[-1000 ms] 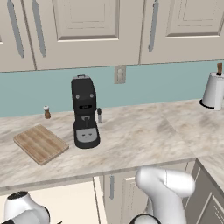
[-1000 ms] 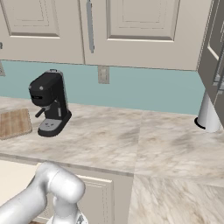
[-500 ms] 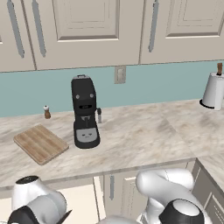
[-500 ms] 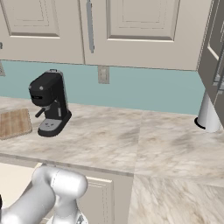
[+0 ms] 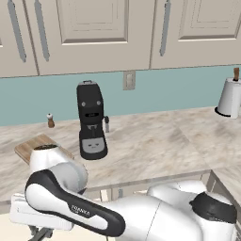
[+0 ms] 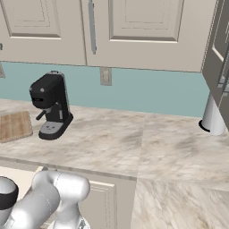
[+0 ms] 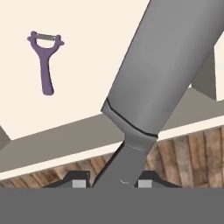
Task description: Open the drawer on the left and place the cutting tools on the cutting board.
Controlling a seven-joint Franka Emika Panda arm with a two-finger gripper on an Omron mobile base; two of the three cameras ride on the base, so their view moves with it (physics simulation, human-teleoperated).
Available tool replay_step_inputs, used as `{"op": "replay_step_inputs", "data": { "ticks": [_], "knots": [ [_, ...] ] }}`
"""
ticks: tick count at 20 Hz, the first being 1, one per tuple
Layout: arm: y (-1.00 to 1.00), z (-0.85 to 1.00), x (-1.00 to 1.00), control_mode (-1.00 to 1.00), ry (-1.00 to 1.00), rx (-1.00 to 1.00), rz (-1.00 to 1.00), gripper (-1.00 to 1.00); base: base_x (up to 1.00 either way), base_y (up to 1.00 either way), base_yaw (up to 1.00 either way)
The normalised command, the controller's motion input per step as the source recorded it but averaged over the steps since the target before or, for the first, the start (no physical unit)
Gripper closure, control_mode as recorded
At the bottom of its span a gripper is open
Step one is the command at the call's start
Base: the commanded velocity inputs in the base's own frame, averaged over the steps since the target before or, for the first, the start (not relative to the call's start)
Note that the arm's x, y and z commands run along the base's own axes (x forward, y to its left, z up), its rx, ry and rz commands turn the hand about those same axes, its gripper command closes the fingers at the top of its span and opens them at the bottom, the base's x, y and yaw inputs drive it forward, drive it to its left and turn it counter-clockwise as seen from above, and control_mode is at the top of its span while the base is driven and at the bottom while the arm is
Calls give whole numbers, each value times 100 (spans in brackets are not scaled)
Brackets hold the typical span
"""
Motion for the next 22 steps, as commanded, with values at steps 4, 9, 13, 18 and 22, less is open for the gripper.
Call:
{"op": "replay_step_inputs", "data": {
  "ticks": [4, 9, 13, 18, 22],
  "knots": [
    [-22, 92, 100, -100, 0, -10, 6, 100, 0, 0, 0],
    [-10, 65, 100, -100, 0, -11, 9, 100, 0, 0, 0],
    [-5, 17, 100, -100, 0, -15, 13, 100, 0, 0, 0],
    [-4, 0, 92, -100, 0, -13, 15, 100, 0, 0, 0],
    [0, -14, 58, -100, 0, -10, 17, 100, 0, 0, 0]
  ]
}}
